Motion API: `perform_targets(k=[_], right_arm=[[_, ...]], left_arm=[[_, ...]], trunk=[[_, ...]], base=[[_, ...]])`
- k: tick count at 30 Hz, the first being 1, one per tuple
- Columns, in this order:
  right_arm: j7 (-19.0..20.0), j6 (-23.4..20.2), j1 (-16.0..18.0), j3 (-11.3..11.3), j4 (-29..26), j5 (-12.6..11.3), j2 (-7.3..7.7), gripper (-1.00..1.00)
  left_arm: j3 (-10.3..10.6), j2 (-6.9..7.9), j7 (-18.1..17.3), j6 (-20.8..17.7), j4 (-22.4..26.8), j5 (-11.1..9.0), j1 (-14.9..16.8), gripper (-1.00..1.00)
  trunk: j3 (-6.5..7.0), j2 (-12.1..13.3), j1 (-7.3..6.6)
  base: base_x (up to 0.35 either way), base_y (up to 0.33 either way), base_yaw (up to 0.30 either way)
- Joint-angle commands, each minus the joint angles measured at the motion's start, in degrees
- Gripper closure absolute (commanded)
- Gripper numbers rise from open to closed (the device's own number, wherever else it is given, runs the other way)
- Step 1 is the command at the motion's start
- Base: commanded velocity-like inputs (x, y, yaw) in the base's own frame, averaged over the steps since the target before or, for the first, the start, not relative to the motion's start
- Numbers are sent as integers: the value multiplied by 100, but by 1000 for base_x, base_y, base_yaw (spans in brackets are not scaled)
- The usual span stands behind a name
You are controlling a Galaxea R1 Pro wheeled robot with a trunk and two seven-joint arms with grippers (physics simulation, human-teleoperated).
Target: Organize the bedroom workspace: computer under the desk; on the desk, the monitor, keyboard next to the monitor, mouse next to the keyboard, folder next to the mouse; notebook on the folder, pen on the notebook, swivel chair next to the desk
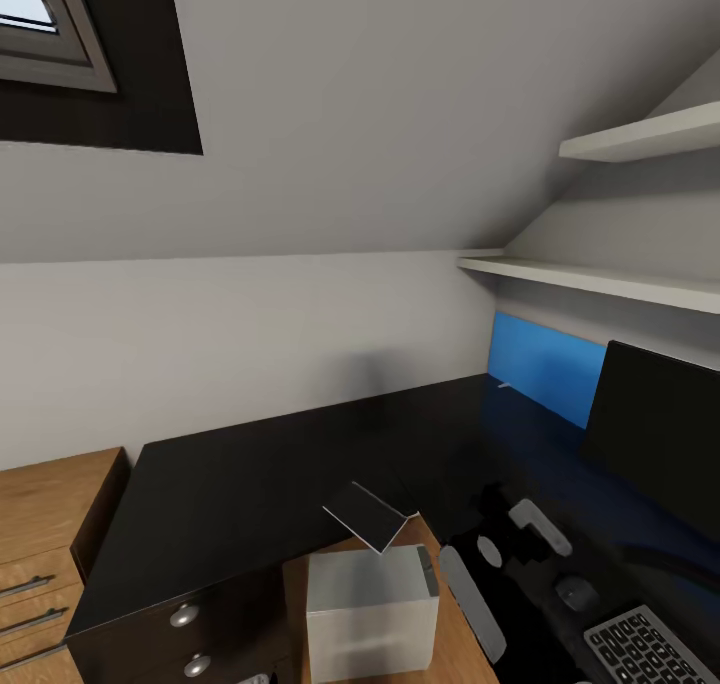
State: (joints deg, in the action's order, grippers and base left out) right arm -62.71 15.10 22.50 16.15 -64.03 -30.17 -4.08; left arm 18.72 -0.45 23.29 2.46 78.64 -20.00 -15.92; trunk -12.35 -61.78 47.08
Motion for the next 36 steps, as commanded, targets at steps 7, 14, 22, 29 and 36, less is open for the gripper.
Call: perform_targets(k=[7,14,22,29,36], right_arm=[[-1374,-89,-807,1457,-1110,141,17,-100],[-1759,-84,-1552,3016,-1497,136,743,-100],[-2147,191,-1674,4901,-1889,148,1437,-100],[-2182,373,-1679,5248,-1863,141,1551,-100],[-2184,404,-1680,5288,-1823,156,1578,-100]], left_arm=[[18,-5,19,12,3,-57,1,-100],[22,79,12,36,-97,-77,1,-100],[18,148,5,35,-195,-92,1,-100],[24,140,8,35,-255,-92,1,-100],[26,133,9,40,-302,-90,1,-100]], trunk=[[-6,-4,1],[-6,-4,1],[-6,-4,1],[-6,-4,1],[-6,-4,1]], base=[[0,0,0],[0,0,0],[0,0,0],[0,0,0],[0,0,0]])
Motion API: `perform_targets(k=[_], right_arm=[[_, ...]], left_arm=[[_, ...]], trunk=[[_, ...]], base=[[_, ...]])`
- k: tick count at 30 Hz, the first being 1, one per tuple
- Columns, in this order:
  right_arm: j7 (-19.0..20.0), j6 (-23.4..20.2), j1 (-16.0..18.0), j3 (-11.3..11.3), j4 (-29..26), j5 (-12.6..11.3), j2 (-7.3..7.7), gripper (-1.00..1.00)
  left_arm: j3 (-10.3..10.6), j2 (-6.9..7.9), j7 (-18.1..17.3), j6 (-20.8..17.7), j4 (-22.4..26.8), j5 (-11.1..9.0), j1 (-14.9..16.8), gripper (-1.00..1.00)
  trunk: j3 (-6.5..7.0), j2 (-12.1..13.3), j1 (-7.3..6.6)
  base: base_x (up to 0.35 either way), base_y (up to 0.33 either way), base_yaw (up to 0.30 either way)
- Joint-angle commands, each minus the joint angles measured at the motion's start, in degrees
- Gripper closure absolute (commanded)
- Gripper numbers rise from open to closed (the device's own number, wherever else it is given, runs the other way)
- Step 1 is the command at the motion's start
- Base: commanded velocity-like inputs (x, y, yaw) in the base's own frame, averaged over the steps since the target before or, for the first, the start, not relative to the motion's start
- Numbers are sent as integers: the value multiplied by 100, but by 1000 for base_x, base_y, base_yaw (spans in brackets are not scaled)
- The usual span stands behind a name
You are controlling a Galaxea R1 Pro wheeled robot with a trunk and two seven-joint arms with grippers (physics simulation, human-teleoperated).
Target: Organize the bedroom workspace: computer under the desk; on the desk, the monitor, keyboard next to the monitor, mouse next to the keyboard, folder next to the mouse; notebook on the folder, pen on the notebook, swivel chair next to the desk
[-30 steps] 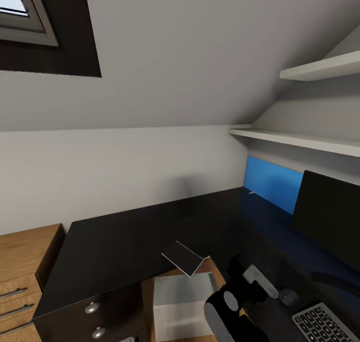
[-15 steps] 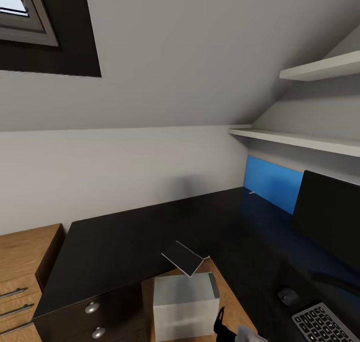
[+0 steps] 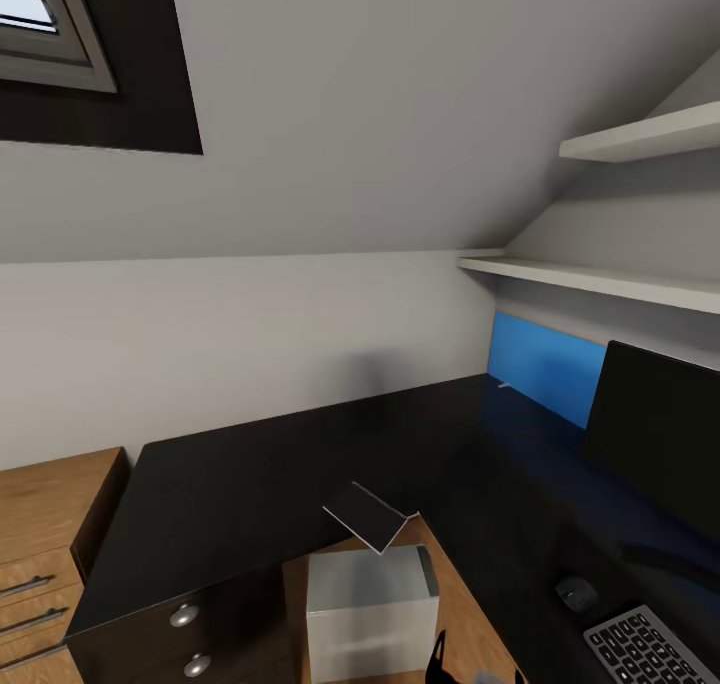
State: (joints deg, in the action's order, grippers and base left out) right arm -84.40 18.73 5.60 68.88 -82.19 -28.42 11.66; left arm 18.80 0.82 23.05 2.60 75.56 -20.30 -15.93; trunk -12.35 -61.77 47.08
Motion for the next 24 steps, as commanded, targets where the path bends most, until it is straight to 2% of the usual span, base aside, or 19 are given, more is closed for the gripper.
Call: perform_targets(k=[1,7,11,24], right_arm=[[-15,38,9,33,-11,-17,3,-100],[-15,59,6,221,-5,-25,7,-100],[-15,178,7,256,5,-24,3,-100],[-7,184,8,257,96,-24,-15,-100]], left_arm=[[18,6,33,25,4,-59,2,-100],[12,10,31,23,-3,-66,2,-100],[-12,16,26,29,-55,-70,2,-100],[-8,11,27,28,-60,-70,2,-100]], trunk=[[-6,-5,1],[-9,-5,1],[-35,-5,1],[-133,-5,1]], base=[[0,0,0],[0,0,9],[-52,0,132],[-292,0,145]])
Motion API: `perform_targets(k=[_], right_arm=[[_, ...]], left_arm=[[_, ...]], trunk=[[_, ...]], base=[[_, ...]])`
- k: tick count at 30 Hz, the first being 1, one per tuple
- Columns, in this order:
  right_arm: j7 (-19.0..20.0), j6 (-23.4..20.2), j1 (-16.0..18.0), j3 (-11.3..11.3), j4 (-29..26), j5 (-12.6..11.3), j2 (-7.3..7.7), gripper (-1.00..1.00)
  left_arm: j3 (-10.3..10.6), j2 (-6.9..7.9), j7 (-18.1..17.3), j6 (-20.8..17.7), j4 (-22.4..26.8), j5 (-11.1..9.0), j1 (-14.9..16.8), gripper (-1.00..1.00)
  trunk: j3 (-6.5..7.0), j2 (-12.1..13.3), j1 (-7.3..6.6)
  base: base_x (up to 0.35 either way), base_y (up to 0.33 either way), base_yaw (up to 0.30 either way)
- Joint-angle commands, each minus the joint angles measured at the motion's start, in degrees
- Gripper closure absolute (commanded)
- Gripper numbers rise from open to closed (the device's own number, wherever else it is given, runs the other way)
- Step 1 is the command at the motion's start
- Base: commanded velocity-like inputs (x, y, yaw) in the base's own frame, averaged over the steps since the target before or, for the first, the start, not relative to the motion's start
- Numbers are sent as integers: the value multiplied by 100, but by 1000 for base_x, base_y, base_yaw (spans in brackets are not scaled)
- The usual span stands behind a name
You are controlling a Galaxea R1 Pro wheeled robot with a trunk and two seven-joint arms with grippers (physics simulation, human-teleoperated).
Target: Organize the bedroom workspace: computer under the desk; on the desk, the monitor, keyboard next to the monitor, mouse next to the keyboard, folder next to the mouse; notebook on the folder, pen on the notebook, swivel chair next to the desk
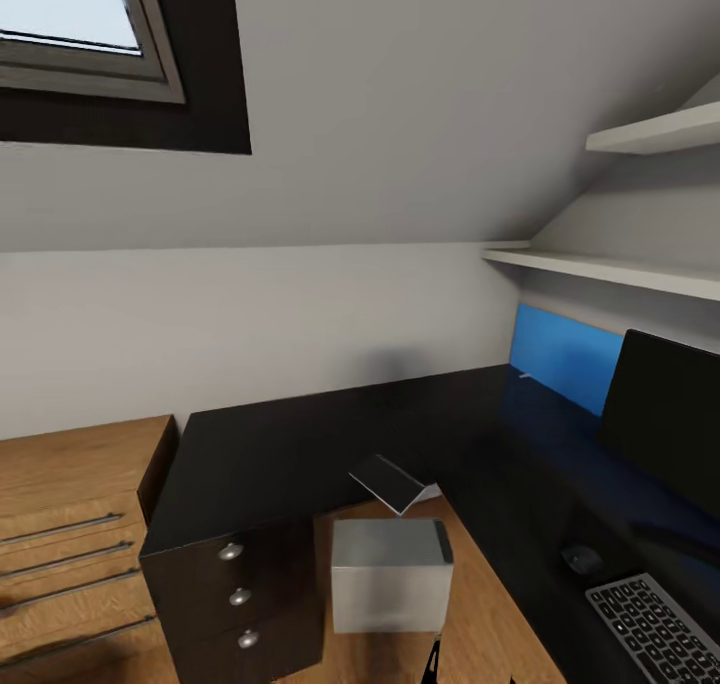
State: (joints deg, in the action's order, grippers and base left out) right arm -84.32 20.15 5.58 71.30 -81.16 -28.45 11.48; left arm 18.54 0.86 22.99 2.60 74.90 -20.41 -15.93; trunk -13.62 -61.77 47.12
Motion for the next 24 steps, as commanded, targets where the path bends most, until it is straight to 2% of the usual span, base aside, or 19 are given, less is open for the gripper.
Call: perform_targets(k=[1,11,19,24], right_arm=[[-15,42,10,15,4,-20,2,-100],[-1,48,11,15,107,-11,-8,-100],[85,78,11,-3,157,-18,-12,-100],[144,84,10,-23,411,-20,-19,-100]], left_arm=[[18,5,32,28,6,-60,2,-100],[-5,10,44,30,0,-68,2,-100],[-26,17,50,31,-13,-87,2,-100],[-48,19,55,37,-127,-128,2,-100]], trunk=[[-14,-5,-3],[-94,-5,-3],[-159,-5,-3],[-199,-5,-3]], base=[[-334,0,136],[-306,77,132],[-47,16,131],[-3,1,125]])
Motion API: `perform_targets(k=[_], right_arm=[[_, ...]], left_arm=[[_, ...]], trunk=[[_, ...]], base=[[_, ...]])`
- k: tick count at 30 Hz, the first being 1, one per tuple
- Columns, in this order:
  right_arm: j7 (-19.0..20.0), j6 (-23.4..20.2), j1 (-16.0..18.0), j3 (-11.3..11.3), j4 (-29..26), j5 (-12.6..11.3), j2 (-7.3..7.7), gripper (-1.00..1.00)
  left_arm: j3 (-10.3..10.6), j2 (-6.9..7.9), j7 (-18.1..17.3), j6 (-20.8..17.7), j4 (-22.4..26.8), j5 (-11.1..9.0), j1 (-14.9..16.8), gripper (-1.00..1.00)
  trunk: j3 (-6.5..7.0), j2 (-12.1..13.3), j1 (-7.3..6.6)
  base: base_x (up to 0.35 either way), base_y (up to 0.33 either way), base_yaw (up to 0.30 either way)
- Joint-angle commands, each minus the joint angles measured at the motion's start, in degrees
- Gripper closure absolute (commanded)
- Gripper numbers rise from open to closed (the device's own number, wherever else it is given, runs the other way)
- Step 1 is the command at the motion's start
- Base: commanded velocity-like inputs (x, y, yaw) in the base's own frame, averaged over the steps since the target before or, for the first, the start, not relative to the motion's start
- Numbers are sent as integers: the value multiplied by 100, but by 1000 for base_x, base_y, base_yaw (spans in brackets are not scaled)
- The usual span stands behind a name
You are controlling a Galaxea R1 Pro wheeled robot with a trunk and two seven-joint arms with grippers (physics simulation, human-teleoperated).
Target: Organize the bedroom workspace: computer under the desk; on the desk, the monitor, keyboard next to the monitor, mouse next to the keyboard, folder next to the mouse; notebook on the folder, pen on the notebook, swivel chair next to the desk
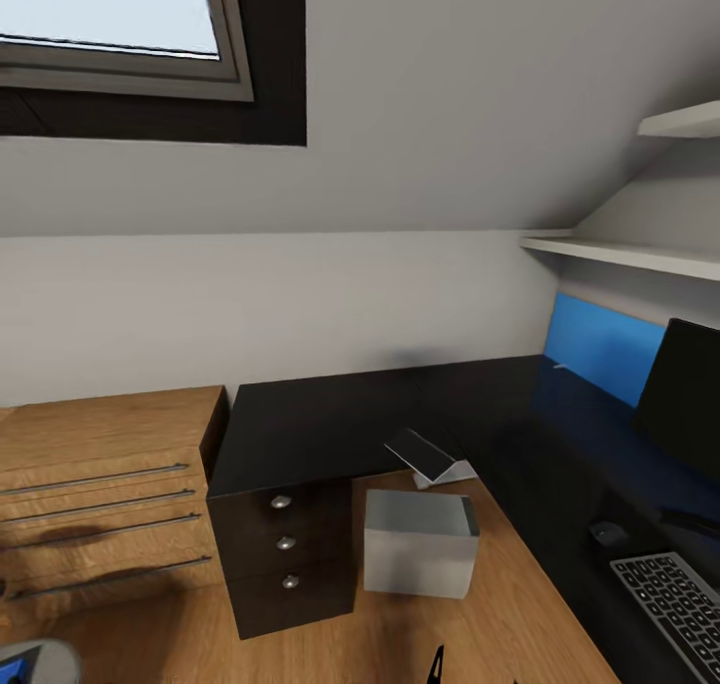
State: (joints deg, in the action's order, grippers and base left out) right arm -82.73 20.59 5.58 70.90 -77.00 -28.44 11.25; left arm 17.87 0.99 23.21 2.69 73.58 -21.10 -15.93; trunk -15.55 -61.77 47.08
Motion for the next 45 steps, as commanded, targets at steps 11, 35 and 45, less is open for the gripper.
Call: perform_targets(k=[11,35,45], right_arm=[[445,66,13,-408,693,-45,-147,-100],[3340,527,105,-1896,3858,-19,-1010,-100],[4456,1196,613,-1924,5587,-106,-1144,-100]], left_arm=[[-93,-2,38,13,-284,-172,2,-100],[-99,-61,46,-57,-2294,-178,768,-100],[-99,-182,23,-370,-3372,-189,1408,-100]], trunk=[[-98,-5,1],[-303,-5,1],[-388,-5,1]], base=[[0,0,107],[0,0,101],[0,0,113]])
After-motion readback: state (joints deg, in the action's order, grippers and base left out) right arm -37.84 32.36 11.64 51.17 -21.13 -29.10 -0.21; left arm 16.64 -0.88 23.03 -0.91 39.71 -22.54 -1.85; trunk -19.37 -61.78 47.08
